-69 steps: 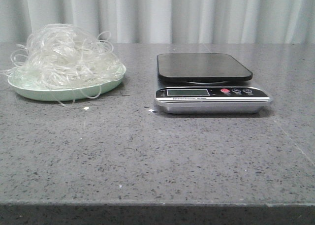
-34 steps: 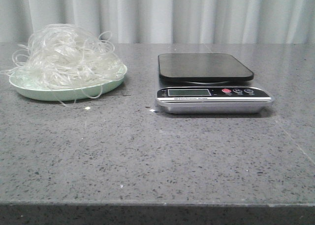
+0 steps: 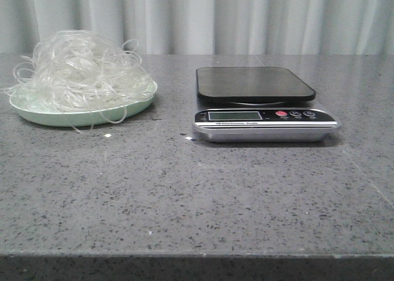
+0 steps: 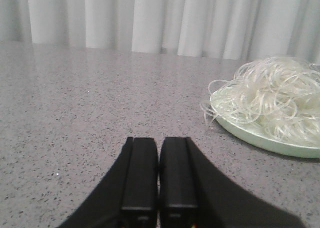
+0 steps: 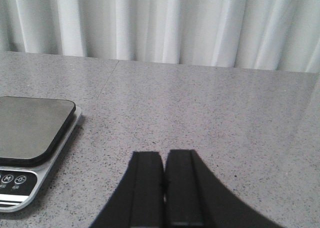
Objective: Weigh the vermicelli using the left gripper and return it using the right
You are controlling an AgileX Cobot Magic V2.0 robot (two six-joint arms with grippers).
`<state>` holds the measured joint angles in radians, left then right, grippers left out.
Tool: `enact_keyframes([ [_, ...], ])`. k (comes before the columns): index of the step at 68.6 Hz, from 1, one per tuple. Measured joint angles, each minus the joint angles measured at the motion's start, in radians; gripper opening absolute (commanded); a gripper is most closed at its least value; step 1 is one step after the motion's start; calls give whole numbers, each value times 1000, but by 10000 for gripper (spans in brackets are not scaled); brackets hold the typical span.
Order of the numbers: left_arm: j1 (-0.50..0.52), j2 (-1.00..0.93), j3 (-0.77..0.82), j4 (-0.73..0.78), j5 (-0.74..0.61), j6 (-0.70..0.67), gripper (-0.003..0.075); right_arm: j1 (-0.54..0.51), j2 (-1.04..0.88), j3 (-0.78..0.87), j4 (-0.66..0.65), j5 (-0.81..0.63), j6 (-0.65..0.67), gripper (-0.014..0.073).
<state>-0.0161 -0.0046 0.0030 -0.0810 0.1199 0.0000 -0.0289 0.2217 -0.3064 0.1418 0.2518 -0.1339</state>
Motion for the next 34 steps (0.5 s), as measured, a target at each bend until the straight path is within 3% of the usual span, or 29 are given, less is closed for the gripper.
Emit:
enact_keyframes([
  [34, -54, 0, 0, 22, -27, 0, 137, 0, 0, 0, 0, 0, 0, 151],
])
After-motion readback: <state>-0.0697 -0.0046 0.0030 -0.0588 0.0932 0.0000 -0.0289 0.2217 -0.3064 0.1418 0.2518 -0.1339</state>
